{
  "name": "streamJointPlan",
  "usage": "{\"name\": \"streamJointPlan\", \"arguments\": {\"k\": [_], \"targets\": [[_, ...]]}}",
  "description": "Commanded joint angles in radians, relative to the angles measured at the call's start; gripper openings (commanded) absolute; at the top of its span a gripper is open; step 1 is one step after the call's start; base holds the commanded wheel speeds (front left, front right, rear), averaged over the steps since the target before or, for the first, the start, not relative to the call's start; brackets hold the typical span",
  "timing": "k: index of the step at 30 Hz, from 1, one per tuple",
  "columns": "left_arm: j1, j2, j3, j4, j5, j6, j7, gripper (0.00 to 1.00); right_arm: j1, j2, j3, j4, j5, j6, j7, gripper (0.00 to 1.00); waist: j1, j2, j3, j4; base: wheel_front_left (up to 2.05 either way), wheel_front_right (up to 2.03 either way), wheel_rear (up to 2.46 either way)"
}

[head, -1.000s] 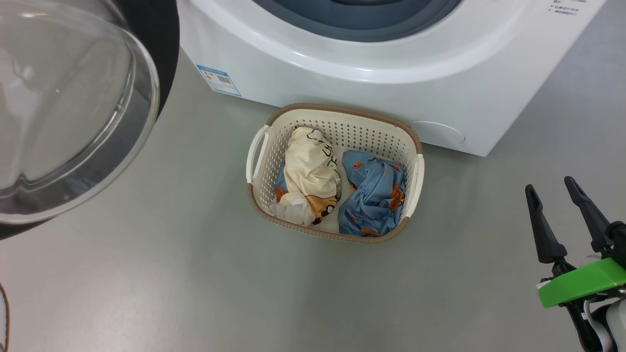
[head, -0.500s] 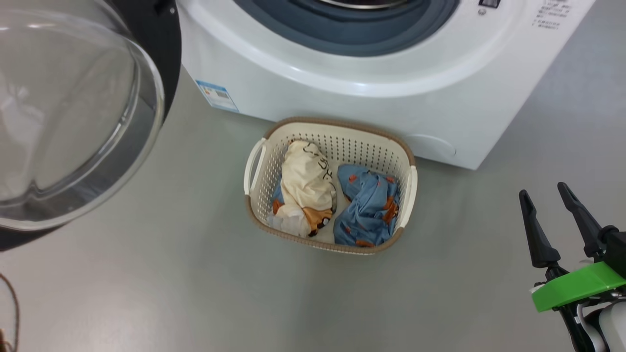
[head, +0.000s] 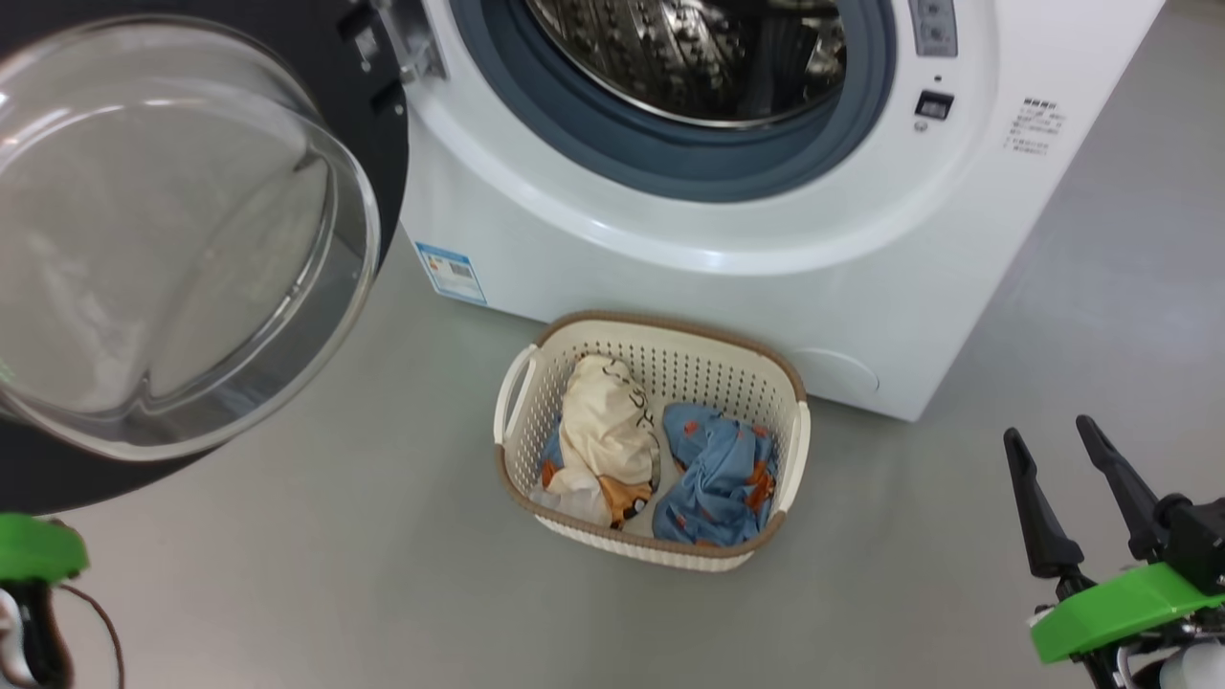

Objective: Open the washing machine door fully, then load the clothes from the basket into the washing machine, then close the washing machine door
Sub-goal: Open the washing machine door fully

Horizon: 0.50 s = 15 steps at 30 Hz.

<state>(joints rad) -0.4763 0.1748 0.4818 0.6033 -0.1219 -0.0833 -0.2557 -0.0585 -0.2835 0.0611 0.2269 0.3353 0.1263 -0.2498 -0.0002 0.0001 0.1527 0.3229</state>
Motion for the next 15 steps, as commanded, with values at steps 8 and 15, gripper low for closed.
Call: {"name": "streamJointPlan", "arguments": {"k": [8,15], "targets": [[0.117,-0.017,-0.034,-0.132,-0.009,-0.040,-0.006,0.00,0.031,0.001,0.011,-0.026,0.000,0.004,-0.012,1.00,0.0002,-0.0001,-0.075,0.006,0.00,0.00,0.00],[0.239,-0.029,-0.160,-0.225,-0.080,-0.047,-0.006,0.80,0.058,0.012,0.003,-0.036,0.001,0.004,-0.012,1.00,0.0002,-0.0001,-0.107,-0.024,0.00,0.00,0.00]]}}
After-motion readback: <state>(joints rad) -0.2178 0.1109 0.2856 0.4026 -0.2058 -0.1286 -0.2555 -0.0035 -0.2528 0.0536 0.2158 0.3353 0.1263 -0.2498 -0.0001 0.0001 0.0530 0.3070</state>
